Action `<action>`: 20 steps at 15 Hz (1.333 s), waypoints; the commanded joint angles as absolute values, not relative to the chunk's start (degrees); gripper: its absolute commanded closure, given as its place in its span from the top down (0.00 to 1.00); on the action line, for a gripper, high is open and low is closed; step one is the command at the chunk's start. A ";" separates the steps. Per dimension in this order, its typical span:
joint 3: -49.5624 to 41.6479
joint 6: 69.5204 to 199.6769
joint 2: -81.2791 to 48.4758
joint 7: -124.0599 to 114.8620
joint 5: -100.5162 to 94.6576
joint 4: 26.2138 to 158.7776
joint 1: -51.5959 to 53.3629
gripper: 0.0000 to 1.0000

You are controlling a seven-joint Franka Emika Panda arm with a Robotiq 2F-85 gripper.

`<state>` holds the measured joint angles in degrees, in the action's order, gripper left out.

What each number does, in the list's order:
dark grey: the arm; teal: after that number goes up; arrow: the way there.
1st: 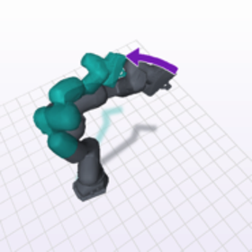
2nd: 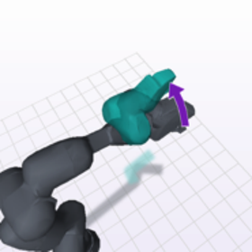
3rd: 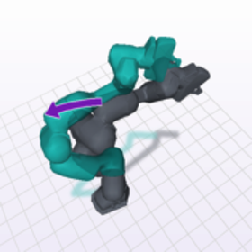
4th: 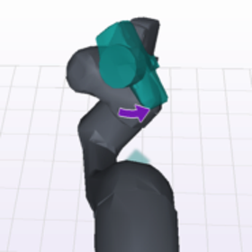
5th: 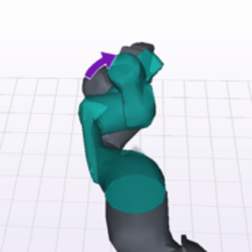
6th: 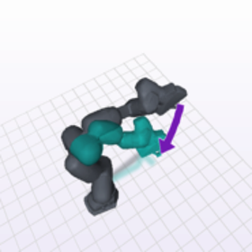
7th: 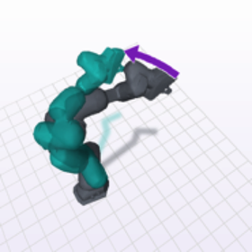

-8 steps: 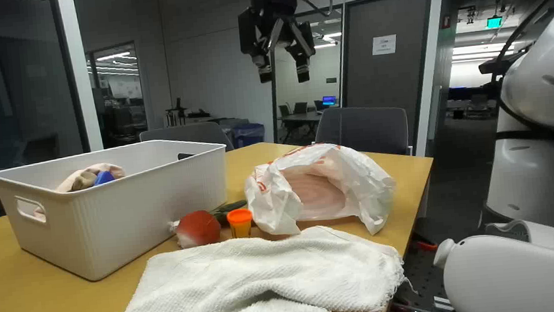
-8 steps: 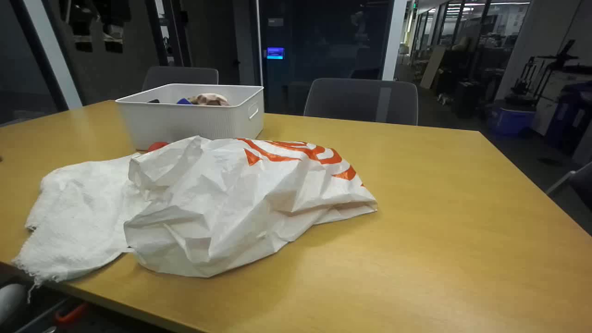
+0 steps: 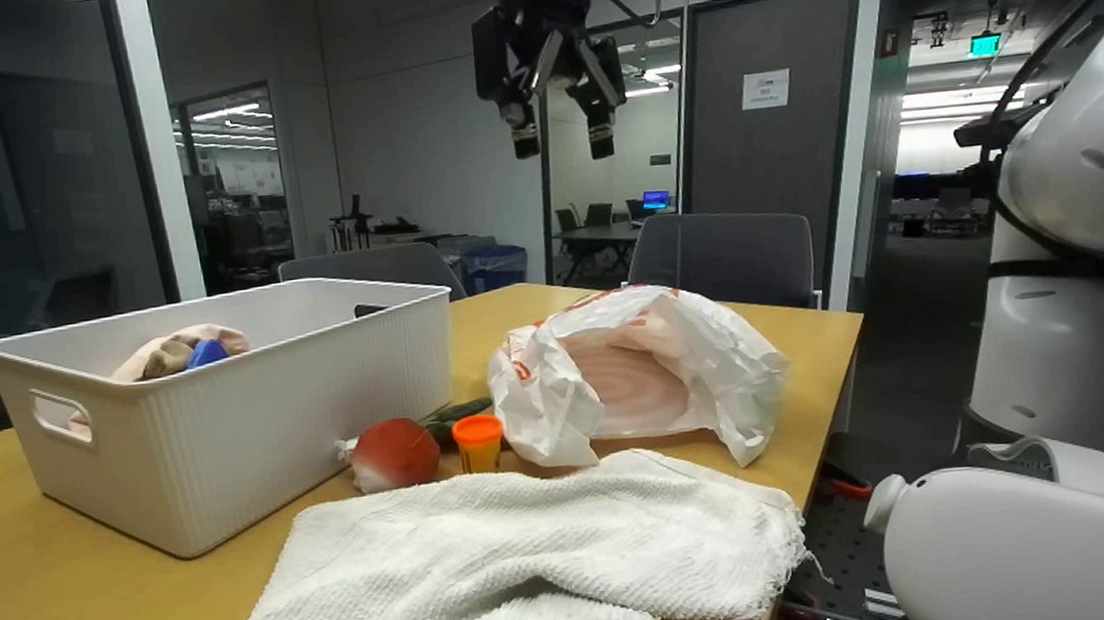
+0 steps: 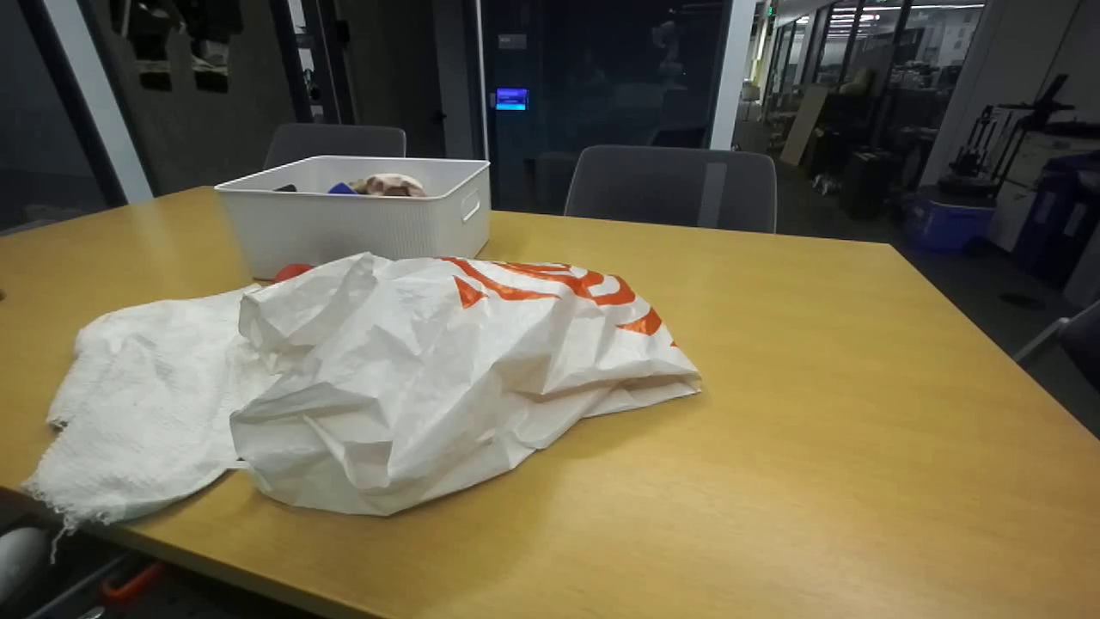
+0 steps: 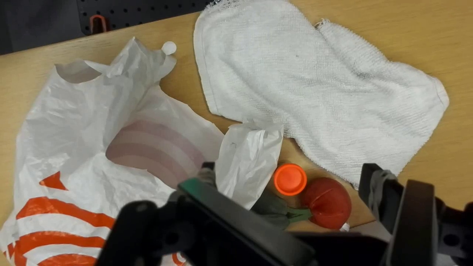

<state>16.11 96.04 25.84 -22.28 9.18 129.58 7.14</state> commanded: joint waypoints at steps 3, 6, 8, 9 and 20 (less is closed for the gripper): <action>17.40 101.98 22.55 -21.68 8.52 130.99 8.57 1.00; 18.89 110.74 18.07 -20.67 8.71 133.62 10.25 1.00; 19.33 116.84 14.40 -19.95 9.03 135.16 11.35 1.00; 19.54 119.26 12.70 -19.76 8.49 135.62 11.77 1.00; 17.75 139.35 -4.89 -15.07 -5.03 133.85 13.88 1.00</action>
